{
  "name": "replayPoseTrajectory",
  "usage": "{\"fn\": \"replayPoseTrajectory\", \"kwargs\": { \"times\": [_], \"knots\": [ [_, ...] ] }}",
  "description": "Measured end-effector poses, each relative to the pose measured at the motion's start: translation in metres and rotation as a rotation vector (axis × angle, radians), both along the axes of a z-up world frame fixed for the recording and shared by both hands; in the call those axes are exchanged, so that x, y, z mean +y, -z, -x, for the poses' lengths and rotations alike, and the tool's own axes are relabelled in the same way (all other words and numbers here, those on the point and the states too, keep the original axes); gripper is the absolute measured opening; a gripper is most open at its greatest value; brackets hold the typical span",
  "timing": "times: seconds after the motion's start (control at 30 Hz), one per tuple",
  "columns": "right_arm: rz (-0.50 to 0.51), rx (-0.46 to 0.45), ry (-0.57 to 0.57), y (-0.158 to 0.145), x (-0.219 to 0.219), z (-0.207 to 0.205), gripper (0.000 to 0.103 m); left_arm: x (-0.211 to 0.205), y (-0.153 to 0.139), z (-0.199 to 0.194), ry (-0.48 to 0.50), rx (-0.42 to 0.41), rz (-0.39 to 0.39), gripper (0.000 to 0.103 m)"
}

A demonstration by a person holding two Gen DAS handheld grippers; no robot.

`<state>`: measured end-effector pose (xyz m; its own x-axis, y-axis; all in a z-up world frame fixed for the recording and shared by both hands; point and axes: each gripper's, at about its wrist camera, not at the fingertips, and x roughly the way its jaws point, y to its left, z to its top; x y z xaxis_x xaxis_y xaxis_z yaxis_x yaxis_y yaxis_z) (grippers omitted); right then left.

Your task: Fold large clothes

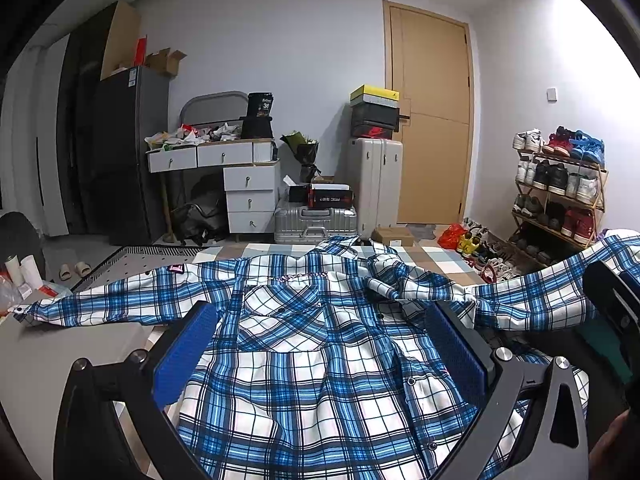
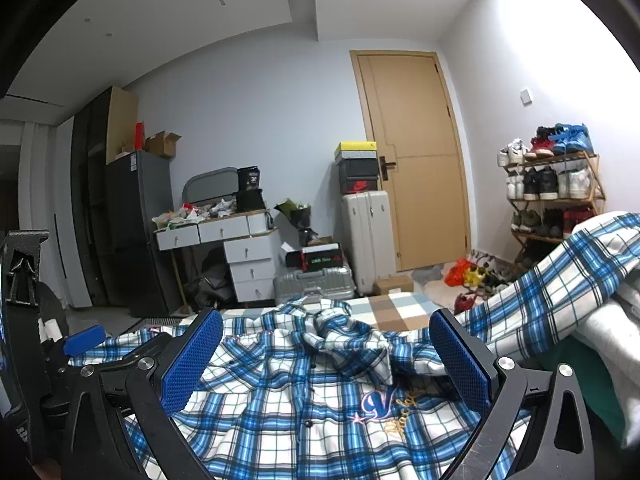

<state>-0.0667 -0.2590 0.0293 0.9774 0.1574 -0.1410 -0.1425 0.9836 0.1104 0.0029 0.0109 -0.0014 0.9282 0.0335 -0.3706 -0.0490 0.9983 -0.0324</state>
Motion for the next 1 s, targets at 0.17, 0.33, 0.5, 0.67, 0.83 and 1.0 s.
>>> {"fn": "replayPoseTrajectory", "kwargs": {
  "times": [0.17,0.33,0.5,0.67,0.83,1.0],
  "knots": [
    [-0.018,0.012,-0.001,0.0016,-0.0028,-0.0010,0.103,0.0014,0.0004,-0.0006,0.002,0.007,0.000,0.102],
    [-0.026,0.014,-0.004,0.0024,-0.0049,-0.0017,0.103,0.0007,0.0014,-0.0001,0.004,0.010,-0.002,0.102],
    [-0.024,0.015,-0.006,0.0021,-0.0045,-0.0018,0.103,0.0004,0.0014,0.0001,0.003,0.010,-0.002,0.102],
    [-0.020,0.018,-0.009,0.0034,-0.0034,-0.0027,0.103,0.0006,0.0012,0.0002,0.001,0.009,-0.003,0.102],
    [-0.021,0.023,-0.008,0.0044,-0.0033,-0.0033,0.103,0.0008,0.0010,0.0002,0.001,0.008,-0.001,0.102],
    [-0.026,0.028,-0.007,0.0057,-0.0039,-0.0042,0.103,0.0010,0.0010,0.0006,-0.004,0.007,-0.001,0.102]
  ]
}}
